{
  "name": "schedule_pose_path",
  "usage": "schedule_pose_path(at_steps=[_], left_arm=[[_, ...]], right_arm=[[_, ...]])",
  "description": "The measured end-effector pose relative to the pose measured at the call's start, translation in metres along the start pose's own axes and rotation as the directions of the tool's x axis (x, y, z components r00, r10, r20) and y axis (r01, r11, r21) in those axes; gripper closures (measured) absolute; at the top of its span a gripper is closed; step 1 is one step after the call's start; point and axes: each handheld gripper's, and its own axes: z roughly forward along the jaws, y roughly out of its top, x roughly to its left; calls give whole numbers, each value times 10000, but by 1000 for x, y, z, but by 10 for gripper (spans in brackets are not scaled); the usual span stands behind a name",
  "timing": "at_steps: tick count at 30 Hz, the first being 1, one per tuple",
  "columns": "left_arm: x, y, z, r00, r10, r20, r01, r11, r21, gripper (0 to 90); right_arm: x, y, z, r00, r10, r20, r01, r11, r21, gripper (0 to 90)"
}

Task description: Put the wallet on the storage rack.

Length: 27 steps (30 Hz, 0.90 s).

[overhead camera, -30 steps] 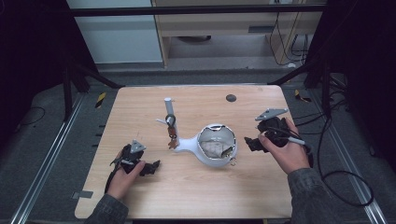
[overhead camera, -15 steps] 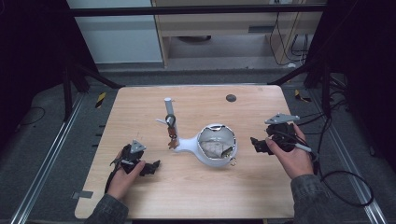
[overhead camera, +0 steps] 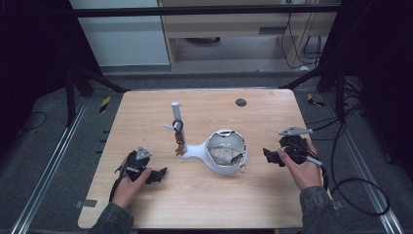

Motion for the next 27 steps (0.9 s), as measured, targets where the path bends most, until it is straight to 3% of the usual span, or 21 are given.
schedule_pose_path(at_steps=[4, 27], left_arm=[[0, 0, 0, 10000, -5, 7, 5, 10000, -18, 0], [0, 0, 0, 10000, -6, 12, 6, 10000, -19, 0]], right_arm=[[-3, -6, 5, 9997, 252, -13, -252, 9997, 39, 71], [-13, -39, 27, 9974, 713, 125, -718, 9962, 497, 80]])
